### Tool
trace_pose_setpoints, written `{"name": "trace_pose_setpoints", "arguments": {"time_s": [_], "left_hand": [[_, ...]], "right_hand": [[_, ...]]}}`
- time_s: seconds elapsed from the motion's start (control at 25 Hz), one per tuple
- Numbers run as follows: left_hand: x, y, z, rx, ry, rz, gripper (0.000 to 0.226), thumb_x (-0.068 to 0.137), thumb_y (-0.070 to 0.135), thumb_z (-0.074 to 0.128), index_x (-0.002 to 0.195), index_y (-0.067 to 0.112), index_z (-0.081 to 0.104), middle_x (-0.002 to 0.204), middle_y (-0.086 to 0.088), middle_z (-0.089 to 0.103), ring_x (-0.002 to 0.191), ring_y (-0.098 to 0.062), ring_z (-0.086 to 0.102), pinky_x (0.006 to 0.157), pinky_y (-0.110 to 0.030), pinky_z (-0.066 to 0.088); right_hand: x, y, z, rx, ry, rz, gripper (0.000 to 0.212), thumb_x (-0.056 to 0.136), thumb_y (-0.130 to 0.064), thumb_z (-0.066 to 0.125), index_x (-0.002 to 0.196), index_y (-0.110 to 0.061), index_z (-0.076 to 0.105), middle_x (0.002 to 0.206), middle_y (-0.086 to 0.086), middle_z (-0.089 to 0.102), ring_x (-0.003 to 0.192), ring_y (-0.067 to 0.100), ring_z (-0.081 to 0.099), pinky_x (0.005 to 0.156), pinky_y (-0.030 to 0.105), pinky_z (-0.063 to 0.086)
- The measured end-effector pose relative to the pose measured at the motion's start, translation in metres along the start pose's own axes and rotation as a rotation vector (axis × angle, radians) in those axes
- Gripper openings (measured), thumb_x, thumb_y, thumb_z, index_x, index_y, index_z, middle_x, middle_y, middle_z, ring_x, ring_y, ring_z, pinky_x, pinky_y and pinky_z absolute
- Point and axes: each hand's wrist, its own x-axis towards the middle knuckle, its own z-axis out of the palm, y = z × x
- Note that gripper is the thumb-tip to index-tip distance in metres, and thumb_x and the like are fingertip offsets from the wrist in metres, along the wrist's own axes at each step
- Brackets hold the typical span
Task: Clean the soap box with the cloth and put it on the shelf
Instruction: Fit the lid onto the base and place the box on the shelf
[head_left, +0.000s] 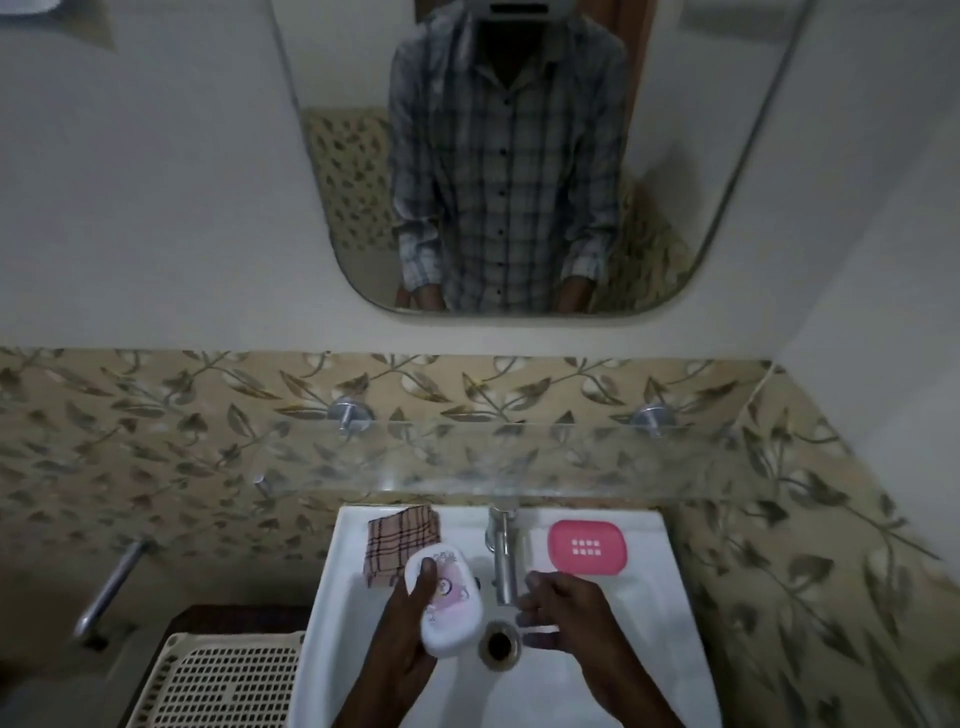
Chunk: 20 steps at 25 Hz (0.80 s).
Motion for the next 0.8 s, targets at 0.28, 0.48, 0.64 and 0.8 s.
{"name": "trace_pose_setpoints", "arguments": {"time_s": [0.28, 0.48, 0.64, 0.8], "left_hand": [[-0.016, -0.012, 0.046, 0.627, 0.102, 0.354, 0.043, 0.085, 0.047, 0.072, 0.116, 0.017, 0.066, 0.106, -0.007, 0.075, 0.102, -0.03, 0.07, 0.089, -0.044, 0.057], [-0.016, 0.0, 0.054, 0.76, 0.206, 0.234, 0.065, 0.069, 0.05, 0.085, 0.121, 0.022, 0.059, 0.111, -0.004, 0.072, 0.101, -0.024, 0.07, 0.085, -0.049, 0.061], [-0.007, 0.007, 0.043, 0.535, 0.255, 0.053, 0.064, 0.069, 0.036, 0.087, 0.122, 0.016, 0.056, 0.112, -0.014, 0.07, 0.097, -0.033, 0.071, 0.072, -0.051, 0.062], [-0.003, 0.016, 0.026, 0.407, 0.306, 0.07, 0.05, 0.074, 0.033, 0.084, 0.115, 0.011, 0.065, 0.105, -0.017, 0.073, 0.096, -0.035, 0.07, 0.063, -0.039, 0.06]], "right_hand": [[-0.011, -0.001, 0.013, 0.162, -0.055, -0.131, 0.015, 0.093, -0.005, 0.065, 0.106, -0.004, 0.072, 0.099, 0.017, 0.078, 0.089, 0.035, 0.074, 0.076, 0.047, 0.059], [-0.005, -0.003, 0.021, -0.146, -0.072, -0.346, 0.028, 0.082, -0.01, 0.077, 0.106, -0.023, 0.073, 0.093, -0.005, 0.076, 0.085, 0.01, 0.073, 0.072, 0.024, 0.059], [0.014, -0.004, 0.016, -0.15, -0.063, -0.391, 0.024, 0.077, -0.028, 0.079, 0.099, -0.019, 0.074, 0.087, -0.004, 0.077, 0.077, 0.006, 0.07, 0.069, 0.02, 0.056], [0.081, 0.01, -0.04, 0.485, 0.345, 0.153, 0.033, 0.096, -0.02, 0.064, 0.115, 0.006, 0.057, 0.086, 0.025, 0.059, 0.073, 0.035, 0.06, 0.082, 0.056, 0.056]]}}
